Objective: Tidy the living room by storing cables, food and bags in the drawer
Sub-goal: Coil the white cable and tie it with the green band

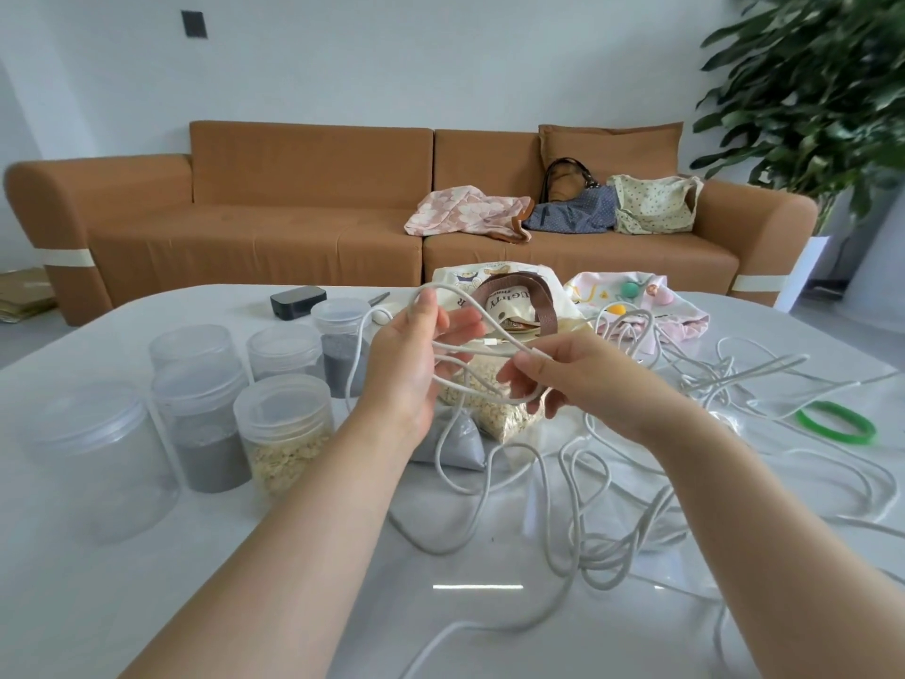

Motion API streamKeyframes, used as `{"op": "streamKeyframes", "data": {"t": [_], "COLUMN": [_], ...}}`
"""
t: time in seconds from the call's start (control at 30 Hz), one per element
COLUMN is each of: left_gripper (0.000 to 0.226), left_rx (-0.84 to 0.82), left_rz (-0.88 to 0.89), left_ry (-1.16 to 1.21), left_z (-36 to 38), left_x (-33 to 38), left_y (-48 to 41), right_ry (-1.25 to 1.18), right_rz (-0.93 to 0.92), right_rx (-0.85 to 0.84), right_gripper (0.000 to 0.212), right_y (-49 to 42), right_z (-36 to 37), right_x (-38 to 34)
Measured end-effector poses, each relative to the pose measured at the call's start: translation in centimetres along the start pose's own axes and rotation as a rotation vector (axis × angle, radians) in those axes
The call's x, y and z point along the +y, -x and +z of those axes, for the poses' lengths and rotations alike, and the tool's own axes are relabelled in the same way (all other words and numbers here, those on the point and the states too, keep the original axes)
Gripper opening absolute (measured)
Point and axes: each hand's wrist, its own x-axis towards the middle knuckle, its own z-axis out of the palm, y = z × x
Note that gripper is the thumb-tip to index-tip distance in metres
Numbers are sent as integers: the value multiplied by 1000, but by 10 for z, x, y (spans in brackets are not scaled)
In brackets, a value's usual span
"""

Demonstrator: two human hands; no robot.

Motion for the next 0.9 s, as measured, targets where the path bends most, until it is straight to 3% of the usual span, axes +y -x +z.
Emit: {"op": "streamKeyframes", "data": {"t": [0.13, 0.2, 0.27, 0.4, 0.53, 0.6, 0.7, 0.9], "left_gripper": [27, 5, 27, 49, 63, 58, 29, 39], "left_rx": [-96, -148, -234, -342, -314, -316, -245, -193], "left_rz": [-34, -5, -24, -59, 115, 162, 141, 43], "left_ry": [-30, -303, -561, -671, -495, -401, -192, 172], "left_z": [-5, -11, -14, -12, -2, 5, 13, 18], "left_x": [3, 7, 11, 9, 6, 4, -1, -4], "left_y": [-1, -2, -2, -1, 2, 6, 7, 6], "right_ry": [-97, -173, -265, -473, -422, -398, -367, -360], "right_rz": [44, 72, 73, 50, 62, 64, 56, 62], "right_rx": [49, 120, 193, 136, -18, -65, -131, -235], "right_gripper": [34, 35, 37, 36, 37, 37, 36, 33], "right_y": [-1, -2, -4, -5, -5, -5, -3, -2], "right_z": [5, 4, 1, -2, 0, 1, 3, 10], "right_x": [1, 3, 5, 7, 12, 12, 9, 6]}}
